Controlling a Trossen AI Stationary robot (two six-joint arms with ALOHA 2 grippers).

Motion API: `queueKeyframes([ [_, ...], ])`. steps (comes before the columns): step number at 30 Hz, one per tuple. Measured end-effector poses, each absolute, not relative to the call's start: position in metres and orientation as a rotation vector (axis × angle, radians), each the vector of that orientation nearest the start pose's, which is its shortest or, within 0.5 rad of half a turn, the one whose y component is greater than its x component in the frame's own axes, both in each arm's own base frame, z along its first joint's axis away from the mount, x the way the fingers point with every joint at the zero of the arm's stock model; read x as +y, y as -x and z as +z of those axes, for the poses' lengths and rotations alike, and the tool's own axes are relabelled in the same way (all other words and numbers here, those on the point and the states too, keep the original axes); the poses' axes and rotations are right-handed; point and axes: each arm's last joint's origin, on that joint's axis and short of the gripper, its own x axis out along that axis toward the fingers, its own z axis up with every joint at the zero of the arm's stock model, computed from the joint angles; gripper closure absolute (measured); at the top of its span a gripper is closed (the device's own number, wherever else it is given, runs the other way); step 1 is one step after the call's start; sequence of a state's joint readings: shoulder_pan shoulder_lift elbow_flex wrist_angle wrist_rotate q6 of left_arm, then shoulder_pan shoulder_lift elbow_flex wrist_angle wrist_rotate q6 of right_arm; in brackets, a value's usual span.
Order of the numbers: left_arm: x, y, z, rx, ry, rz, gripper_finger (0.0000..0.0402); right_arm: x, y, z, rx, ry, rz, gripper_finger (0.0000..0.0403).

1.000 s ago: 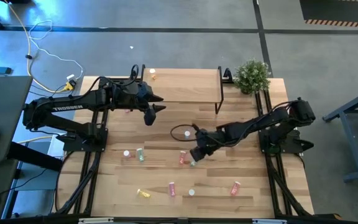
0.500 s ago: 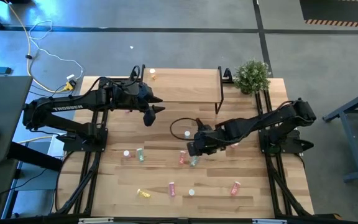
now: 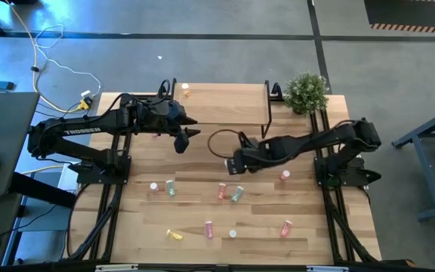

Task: Pick and place medicine bottles onto shelf by color
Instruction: Put the top blue pill bottle on the shelf

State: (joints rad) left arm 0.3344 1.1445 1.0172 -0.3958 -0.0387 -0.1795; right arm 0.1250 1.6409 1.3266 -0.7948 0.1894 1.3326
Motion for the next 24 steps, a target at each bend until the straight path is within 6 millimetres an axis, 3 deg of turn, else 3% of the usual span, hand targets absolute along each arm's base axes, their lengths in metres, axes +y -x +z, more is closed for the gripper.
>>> queueKeyframes([
  [5,0.082,-0.231,0.324,0.487,0.251,0.41,0.0218,0.02,-0.341,0.267,0.822,-0.754,-0.616,0.0231],
  [13,0.081,-0.231,0.324,0.491,0.252,0.41,0.0218,0.004,-0.345,0.269,0.862,-0.566,-0.466,0.022],
  [19,0.081,-0.231,0.324,0.491,0.252,0.41,0.0218,0.001,-0.345,0.269,0.913,-0.304,-0.328,0.0208],
  [24,0.081,-0.231,0.324,0.491,0.252,0.41,0.0218,0.003,-0.35,0.261,0.957,-0.191,-0.234,0.0208],
])
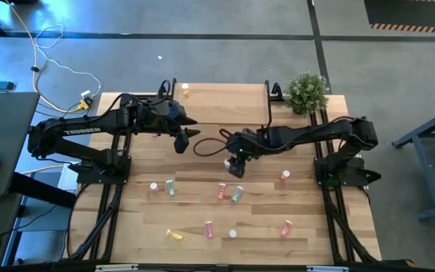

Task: Pick and place medicine bottles onto shelf by color
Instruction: Put the top blue pill bottle on the shelf

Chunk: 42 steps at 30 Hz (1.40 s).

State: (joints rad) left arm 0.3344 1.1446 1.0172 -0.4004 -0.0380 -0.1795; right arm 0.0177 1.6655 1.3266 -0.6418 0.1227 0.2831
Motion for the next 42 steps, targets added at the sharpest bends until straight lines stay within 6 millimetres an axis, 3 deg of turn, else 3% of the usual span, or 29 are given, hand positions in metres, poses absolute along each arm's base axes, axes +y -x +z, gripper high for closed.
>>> queueKeyframes([
  [11,0.082,-0.231,0.324,0.491,0.251,0.413,0.0218,0.0,-0.369,0.222,1.055,-0.132,-0.181,0.0208],
  [23,0.082,-0.231,0.324,0.491,0.251,0.413,0.0218,-0.008,-0.378,0.196,1.113,-0.15,-0.202,0.0208],
  [37,0.082,-0.231,0.324,0.49,0.249,0.421,0.0218,-0.014,-0.383,0.181,1.146,-0.177,-0.178,0.0208],
  [42,0.083,-0.231,0.324,0.489,0.241,0.451,0.0218,-0.014,-0.383,0.181,1.147,-0.178,-0.176,0.0229],
])
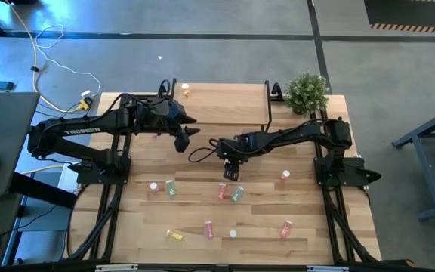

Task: Pick and place medicine bottles onto shelf by color
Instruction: Put the top blue pill bottle on the shelf

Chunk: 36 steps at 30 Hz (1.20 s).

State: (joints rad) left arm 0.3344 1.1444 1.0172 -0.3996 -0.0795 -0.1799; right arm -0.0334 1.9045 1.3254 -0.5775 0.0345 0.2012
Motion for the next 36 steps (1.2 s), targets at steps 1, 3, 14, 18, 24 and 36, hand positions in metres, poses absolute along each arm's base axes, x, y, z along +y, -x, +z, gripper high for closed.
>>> queueKeyframes([
  [1,0.083,-0.231,0.324,0.489,0.24,0.455,0.0218,-0.014,-0.383,0.181,1.148,-0.18,-0.172,0.0237],
  [3,0.083,-0.231,0.324,0.489,0.238,0.459,0.0218,-0.013,-0.383,0.181,1.146,-0.185,-0.165,0.0253],
  [14,0.083,-0.23,0.324,0.492,0.22,0.461,0.0218,-0.013,-0.383,0.181,1.146,-0.191,-0.16,0.0288],
  [18,0.083,-0.23,0.324,0.492,0.219,0.46,0.0218,-0.013,-0.383,0.181,1.145,-0.192,-0.16,0.0289],
  [24,0.084,-0.228,0.325,0.487,0.204,0.514,0.0218,-0.014,-0.382,0.19,1.11,-0.238,-0.142,0.029],
  [36,0.097,-0.204,0.342,0.396,0.221,0.624,0.0218,-0.041,-0.35,0.281,0.81,-0.312,-0.187,0.029],
])
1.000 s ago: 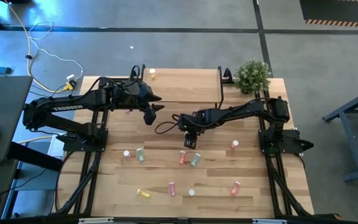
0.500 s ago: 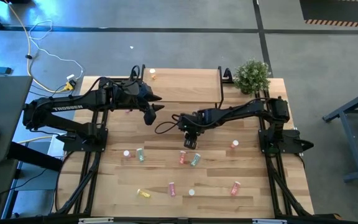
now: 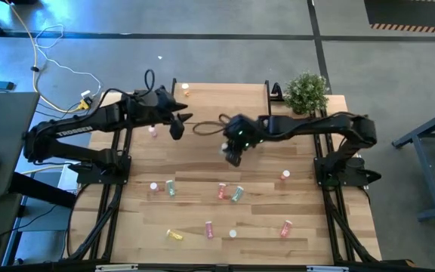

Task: Pick and place medicine bottles onto shelf by color
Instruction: Put the top blue pill bottle on the shelf

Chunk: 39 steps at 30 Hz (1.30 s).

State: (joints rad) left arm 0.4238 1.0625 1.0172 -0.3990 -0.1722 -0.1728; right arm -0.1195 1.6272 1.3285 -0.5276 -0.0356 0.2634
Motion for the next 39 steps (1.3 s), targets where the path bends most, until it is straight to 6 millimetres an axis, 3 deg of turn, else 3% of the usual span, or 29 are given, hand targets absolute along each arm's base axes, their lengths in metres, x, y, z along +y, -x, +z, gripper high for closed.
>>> queueKeyframes([
  [8,0.102,-0.201,0.342,0.391,0.228,0.647,0.0218,-0.083,-0.306,0.333,0.648,-0.229,-0.358,0.029],
  [19,0.103,-0.201,0.342,0.393,0.224,0.647,0.0218,-0.152,-0.247,0.373,0.59,-0.15,-0.594,0.029],
  [26,0.103,-0.2,0.342,0.399,0.208,0.65,0.0218,-0.188,-0.235,0.405,0.669,-0.144,-0.616,0.029],
  [29,0.103,-0.2,0.342,0.403,0.209,0.652,0.0218,-0.199,-0.235,0.399,0.778,-0.177,-0.614,0.029],
  [39,0.102,-0.199,0.34,0.42,0.22,0.657,0.0218,-0.22,-0.253,0.346,1.018,-0.302,-0.535,0.029],
])
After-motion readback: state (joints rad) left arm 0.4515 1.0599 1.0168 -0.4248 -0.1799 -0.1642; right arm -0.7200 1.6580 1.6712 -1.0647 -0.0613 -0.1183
